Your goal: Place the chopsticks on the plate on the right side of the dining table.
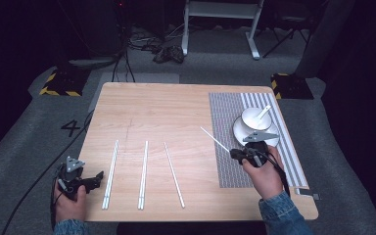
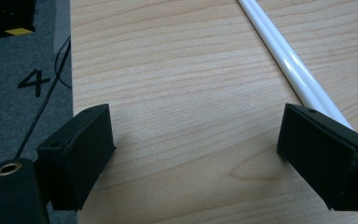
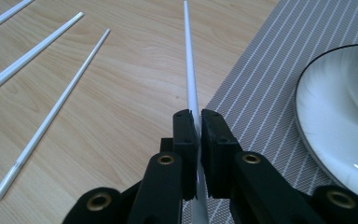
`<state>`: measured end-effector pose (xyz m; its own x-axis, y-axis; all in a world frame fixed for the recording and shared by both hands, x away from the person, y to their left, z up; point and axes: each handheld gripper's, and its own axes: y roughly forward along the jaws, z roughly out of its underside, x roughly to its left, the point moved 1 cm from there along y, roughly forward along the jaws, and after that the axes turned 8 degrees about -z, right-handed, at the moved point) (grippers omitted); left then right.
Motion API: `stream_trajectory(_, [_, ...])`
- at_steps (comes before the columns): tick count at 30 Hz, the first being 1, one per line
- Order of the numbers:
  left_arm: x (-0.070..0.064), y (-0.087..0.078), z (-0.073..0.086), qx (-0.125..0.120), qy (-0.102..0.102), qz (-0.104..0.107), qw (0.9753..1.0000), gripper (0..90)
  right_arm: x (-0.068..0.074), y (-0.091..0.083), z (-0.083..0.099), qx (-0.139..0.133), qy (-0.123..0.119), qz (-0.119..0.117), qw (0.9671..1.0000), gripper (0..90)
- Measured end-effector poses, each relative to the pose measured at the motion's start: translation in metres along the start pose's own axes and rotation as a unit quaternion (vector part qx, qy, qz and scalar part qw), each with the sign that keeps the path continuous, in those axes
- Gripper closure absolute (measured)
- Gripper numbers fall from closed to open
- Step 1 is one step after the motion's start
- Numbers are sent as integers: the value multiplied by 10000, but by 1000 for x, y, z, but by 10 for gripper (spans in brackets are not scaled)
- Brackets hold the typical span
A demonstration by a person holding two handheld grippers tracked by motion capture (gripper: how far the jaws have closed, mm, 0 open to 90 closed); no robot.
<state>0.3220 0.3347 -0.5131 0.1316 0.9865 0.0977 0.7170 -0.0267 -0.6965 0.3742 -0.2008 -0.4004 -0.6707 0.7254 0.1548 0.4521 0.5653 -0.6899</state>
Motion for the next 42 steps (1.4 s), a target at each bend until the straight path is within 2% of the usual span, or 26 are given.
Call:
stream_trajectory(6, [0,0,0,-13,-14,2,10000,106,-13,-9,-2,-83,50,139,9999,853])
stream_trajectory(8, [0,0,0,-6,13,-6,10000,106,-21,-12,0,-139,101,205,9996,852])
stream_trajectory(15, [-1,0,0,-37,37,-35,10000,106,-40,-16,3,-167,202,352,9990,852])
stream_trajectory(17, [-1,0,0,-35,41,-41,10000,105,-50,-16,4,-177,199,412,9988,852])
stream_trajectory(20, [-1,0,0,-38,38,-49,10000,105,-56,-16,4,-181,186,472,9985,853])
stream_trajectory(26, [-1,0,0,-36,29,-43,10000,106,-75,-9,7,-112,221,629,9977,852])
stream_trajectory(28, [-1,0,0,-33,21,-33,10000,105,-82,-4,11,-137,375,523,9978,852])
stream_trajectory(42, [-1,0,0,-25,9,-25,10000,104,-106,17,23,38,530,714,9960,852])
